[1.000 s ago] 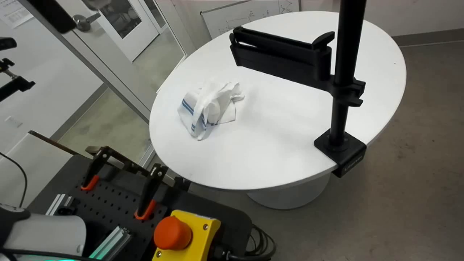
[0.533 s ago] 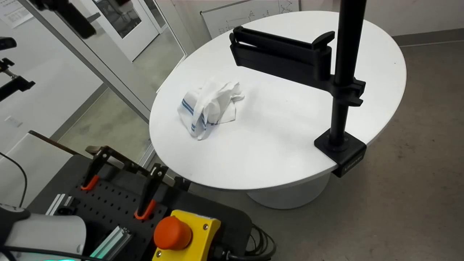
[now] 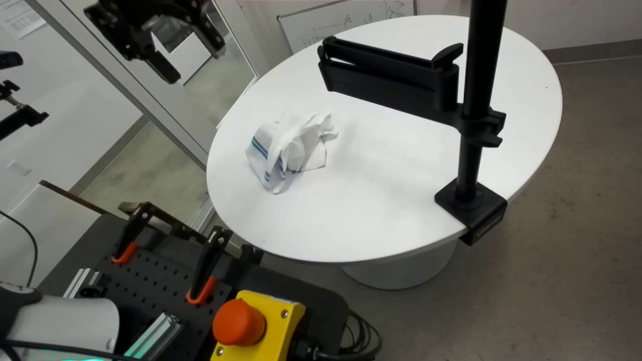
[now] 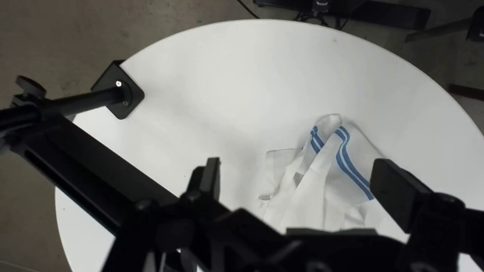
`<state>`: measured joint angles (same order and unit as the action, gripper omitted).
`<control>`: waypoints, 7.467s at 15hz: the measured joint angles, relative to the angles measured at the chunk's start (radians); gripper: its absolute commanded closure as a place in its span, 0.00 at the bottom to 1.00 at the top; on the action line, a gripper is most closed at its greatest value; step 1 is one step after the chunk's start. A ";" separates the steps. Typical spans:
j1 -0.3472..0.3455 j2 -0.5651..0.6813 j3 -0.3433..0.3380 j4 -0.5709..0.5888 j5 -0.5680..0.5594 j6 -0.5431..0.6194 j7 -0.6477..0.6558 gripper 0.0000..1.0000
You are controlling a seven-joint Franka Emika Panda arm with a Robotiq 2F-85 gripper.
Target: Pick up the cloth from the table and put it on the tripod.
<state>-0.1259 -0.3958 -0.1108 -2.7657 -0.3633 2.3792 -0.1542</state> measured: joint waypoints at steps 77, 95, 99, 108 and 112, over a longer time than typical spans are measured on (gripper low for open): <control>-0.264 -0.170 -0.045 0.188 0.021 0.160 0.182 0.99; -0.187 0.460 -0.052 0.814 -0.004 -0.103 0.425 0.99; -0.157 0.573 -0.080 0.943 -0.002 -0.194 0.464 0.57; -0.121 0.681 -0.105 1.082 0.003 -0.280 0.472 0.00; -0.106 0.673 -0.104 1.090 0.017 -0.280 0.457 0.00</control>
<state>-0.2321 0.2768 -0.2148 -1.6760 -0.3468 2.0996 0.3030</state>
